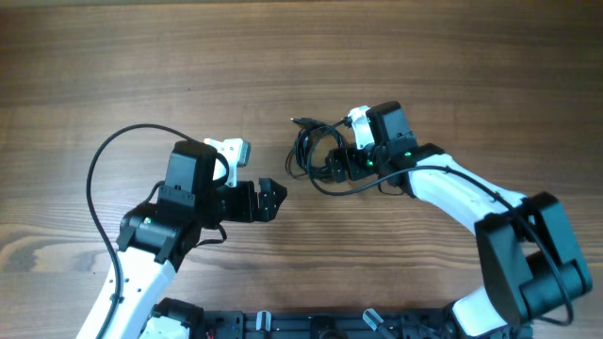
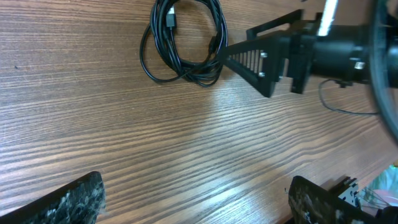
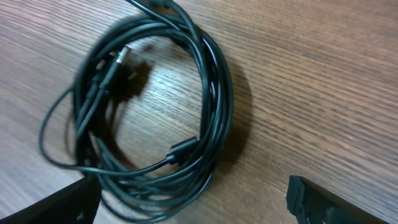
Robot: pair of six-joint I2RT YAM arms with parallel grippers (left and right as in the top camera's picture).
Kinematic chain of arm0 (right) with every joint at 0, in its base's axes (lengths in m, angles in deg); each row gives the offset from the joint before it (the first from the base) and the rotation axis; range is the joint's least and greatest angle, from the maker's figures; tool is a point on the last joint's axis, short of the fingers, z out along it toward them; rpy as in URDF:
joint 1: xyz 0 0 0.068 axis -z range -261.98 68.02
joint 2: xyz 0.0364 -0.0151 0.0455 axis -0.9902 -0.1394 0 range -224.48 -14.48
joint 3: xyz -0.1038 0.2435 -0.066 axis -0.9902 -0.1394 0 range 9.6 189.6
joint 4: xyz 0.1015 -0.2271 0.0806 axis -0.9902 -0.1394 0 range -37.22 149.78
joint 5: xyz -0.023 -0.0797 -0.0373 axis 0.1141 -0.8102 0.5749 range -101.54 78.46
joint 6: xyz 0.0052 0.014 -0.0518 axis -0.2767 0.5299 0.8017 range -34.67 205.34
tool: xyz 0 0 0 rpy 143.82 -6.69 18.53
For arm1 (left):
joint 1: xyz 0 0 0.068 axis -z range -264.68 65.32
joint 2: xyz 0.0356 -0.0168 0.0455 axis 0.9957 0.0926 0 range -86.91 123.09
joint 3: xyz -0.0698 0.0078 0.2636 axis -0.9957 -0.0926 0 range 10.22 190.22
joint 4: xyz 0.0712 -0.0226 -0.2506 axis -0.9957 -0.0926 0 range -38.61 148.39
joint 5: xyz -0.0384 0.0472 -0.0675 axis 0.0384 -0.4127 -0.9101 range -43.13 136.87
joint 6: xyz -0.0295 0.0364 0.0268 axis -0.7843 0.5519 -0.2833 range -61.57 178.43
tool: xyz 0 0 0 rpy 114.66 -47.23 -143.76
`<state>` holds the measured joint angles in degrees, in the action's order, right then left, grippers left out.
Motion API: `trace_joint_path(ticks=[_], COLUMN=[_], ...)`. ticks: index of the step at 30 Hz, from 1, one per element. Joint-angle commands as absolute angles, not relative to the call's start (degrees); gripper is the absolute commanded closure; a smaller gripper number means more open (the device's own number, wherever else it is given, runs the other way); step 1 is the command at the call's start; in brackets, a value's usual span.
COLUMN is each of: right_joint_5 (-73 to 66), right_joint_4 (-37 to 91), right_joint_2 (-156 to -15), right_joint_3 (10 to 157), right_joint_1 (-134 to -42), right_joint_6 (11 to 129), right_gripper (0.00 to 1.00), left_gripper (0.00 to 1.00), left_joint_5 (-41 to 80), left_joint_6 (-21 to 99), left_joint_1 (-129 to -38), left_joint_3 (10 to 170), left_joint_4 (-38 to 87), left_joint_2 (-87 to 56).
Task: Untangle cables
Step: 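Grasp the black cable bundle with the right gripper and lift it, then grasp a cable end from the held bundle with the left gripper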
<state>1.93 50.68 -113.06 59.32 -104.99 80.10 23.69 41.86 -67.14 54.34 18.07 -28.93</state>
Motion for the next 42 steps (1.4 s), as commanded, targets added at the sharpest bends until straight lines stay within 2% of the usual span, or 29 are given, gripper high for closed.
trace_joint_path(ticks=[1, 4, 10, 18, 19, 20, 22, 27, 28, 30, 34, 37, 38, 39, 41, 42], right_joint_5=[1.3, 1.3, -2.1, -4.5, -4.5, -4.5, -3.9, -3.6, -3.6, -4.1, -7.8, -7.6, -7.2, -6.6, -3.1, -0.9], right_joint_4=[53.4, 54.6, 57.5, 59.2, 59.3, 59.1, 58.1, 52.2, 48.9, 44.9, 42.1, 40.6, 40.1, 39.4, 38.9, 39.0], right_joint_2=[-116.3, -116.8, -117.9, -123.4, -124.1, -124.8, -124.4, -113.2, -107.9, -99.2, -86.9, -82.8, -82.5, -82.4, -82.5, -82.5], right_joint_3=[60.5, 60.5, 60.5, 60.5, 60.5, 60.5, 60.5, 61.5, 62.2, 62.6, 62.6, 62.6, 62.6, 62.6, 62.6, 62.6], right_joint_1=[-105.2, -105.2, -105.3, -105.3, -105.3, -105.3, -105.3, -105.3, -105.3, -105.3, -105.3, -105.3, -105.3, -105.3, -105.3, -105.3], right_joint_6=[80.6, 80.1, 73.0, 70.2, 70.1, 70.1, 70.4, 71.9, 73.1, 73.8, 73.1, 71.3, 71.2, 71.2, 71.3, 71.3], right_gripper=[0.05, 0.08, 0.30, 0.30, 0.40, 0.62, 0.95, 0.95, 0.95, 0.95, 0.95, 0.96, 0.95, 0.95, 0.95, 0.95], left_gripper=[0.03, 0.02, 0.01, 0.00, 0.00, 0.00, 0.00, 0.00, 0.09, 0.61, 0.96, 0.96, 0.79, 0.28, 0.06, 0.00], left_joint_5=[24.4, 24.4, 24.4, 24.4, 24.4, 24.4, 24.4, 23.2, 22.2, 18.1, 10.6, 10.2, 10.2, 10.2, 10.3, 10.5], left_joint_6=[42.6, 42.6, 42.6, 42.6, 42.6, 42.6, 42.6, 42.6, 42.6, 42.6, 42.6, 42.6, 42.6, 42.6, 44.3, 46.2], left_joint_1=[-66.9, -66.9, -66.9, -66.9, -66.9, -66.9, -66.9, -66.9, -66.9, -66.9, -66.9, -66.9, -66.9, -66.9, -66.9, -66.9], left_joint_3=[55.6, 55.6, 55.6, 55.6, 55.6, 55.6, 55.6, 55.6, 55.6, 55.6, 55.6, 55.6, 55.6, 55.6, 55.6, 55.6], left_joint_4=[18.3, 19.2, 19.5, 19.6, 19.6, 19.6, 19.7, 19.8, 19.8, 19.8, 19.9, 20.3, 20.7, 21.7, 24.1, 25.2], left_joint_2=[-28.8, -28.8, -28.8, -28.8, -28.8, -28.8, -28.8, -28.8, -28.8, -28.8, -28.8, -28.8, -28.8, -28.8, -28.8, -28.8])
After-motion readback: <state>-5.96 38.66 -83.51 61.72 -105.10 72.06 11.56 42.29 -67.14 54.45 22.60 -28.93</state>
